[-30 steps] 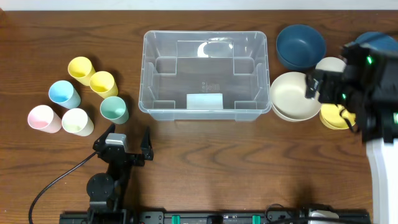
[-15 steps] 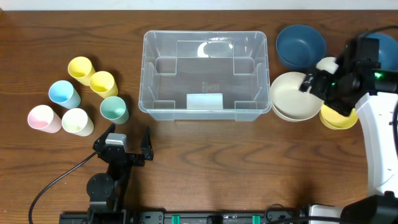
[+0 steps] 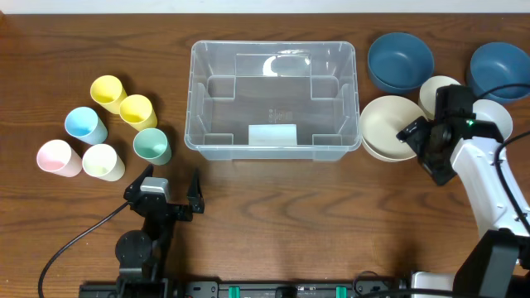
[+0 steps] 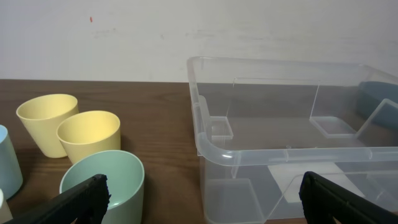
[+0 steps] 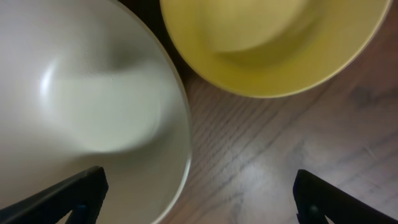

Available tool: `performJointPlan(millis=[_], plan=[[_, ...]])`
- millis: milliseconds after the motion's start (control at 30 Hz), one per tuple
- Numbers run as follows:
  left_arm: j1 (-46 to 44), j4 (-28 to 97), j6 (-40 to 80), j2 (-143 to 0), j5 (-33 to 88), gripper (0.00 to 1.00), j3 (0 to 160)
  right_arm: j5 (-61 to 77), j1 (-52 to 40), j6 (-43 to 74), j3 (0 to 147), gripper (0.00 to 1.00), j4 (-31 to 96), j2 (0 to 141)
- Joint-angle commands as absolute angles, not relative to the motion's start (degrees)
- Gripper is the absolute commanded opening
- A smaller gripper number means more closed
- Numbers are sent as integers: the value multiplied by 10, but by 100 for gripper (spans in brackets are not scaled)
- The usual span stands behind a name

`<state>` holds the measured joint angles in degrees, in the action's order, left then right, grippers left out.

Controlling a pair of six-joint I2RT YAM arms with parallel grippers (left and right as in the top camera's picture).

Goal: Pack container
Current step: 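Reach the right gripper to the large cream bowl and grasp its rim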

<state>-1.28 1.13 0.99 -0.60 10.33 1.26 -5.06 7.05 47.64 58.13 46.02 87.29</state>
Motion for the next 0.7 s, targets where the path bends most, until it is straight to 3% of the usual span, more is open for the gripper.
performJointPlan(millis=[0, 400, 667], plan=[[-10, 30, 0, -3, 112, 98, 2, -67, 70, 490, 557, 94, 427, 872], [-10, 30, 0, -3, 112, 98, 2, -52, 39, 491, 432, 77, 243, 872], [-10, 30, 0, -3, 112, 98, 2, -49, 34, 490, 431, 54, 225, 872]])
